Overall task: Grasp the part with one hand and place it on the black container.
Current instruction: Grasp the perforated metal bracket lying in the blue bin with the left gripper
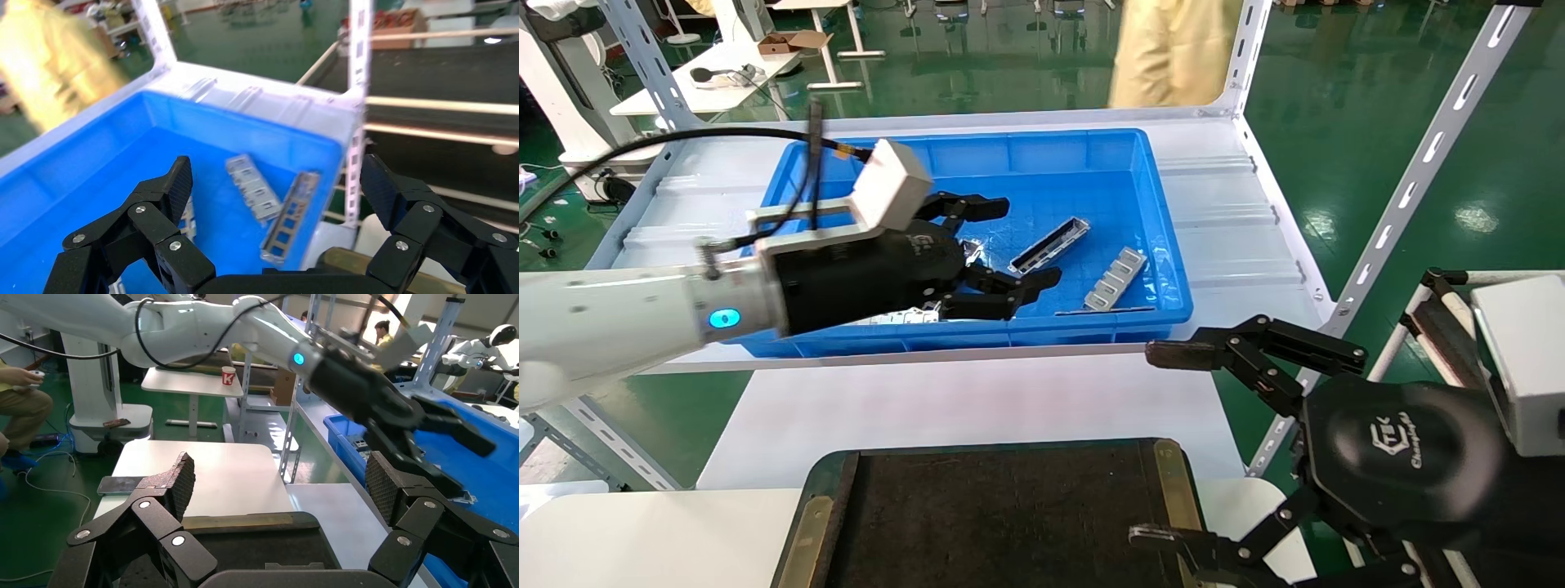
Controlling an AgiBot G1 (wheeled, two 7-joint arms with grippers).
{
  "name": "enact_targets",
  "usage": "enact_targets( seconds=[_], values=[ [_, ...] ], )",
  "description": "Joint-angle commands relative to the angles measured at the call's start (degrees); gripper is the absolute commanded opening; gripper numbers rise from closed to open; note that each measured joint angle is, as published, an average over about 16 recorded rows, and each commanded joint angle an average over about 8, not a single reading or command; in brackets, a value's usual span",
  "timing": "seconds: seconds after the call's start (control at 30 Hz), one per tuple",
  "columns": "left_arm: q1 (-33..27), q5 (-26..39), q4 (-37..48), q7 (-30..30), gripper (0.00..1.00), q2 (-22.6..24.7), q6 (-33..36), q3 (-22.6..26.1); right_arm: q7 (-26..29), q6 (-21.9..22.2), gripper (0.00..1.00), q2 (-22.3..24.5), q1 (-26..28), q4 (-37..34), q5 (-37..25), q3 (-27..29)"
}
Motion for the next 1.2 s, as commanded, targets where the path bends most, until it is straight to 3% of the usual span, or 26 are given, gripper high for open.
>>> enact_targets(
  seconds=[0.03,0.57,1.03,1.1,1.13,1.2],
  values=[
    [-1.03,1.47,2.84,0.73,1.0,1.87,-1.4,0.72,0.0,0.0,1.0,0.0,0.0,0.0,0.0,0.0],
    [-9.02,7.22,26.24,8.68,1.0,16.17,-14.31,3.23,-0.01,0.01,1.0,0.01,0.01,0.0,0.02,-0.03],
    [-9.44,3.35,30.56,6.88,1.0,18.15,-21.21,9.35,-0.02,0.02,1.0,0.02,0.01,0.0,0.03,-0.05],
    [-9.28,2.72,30.28,6.1,0.96,18.17,-21.89,10.74,-0.02,0.02,1.0,0.02,0.01,0.0,0.03,-0.05],
    [-9.21,2.38,30.13,5.72,0.89,18.17,-22.22,11.44,-0.03,0.02,0.93,0.02,0.01,0.0,0.03,-0.05],
    [-9.08,1.69,29.82,5.02,0.67,18.16,-22.87,12.79,-0.03,0.02,0.69,0.02,0.01,0.0,0.04,-0.05]
  ],
)
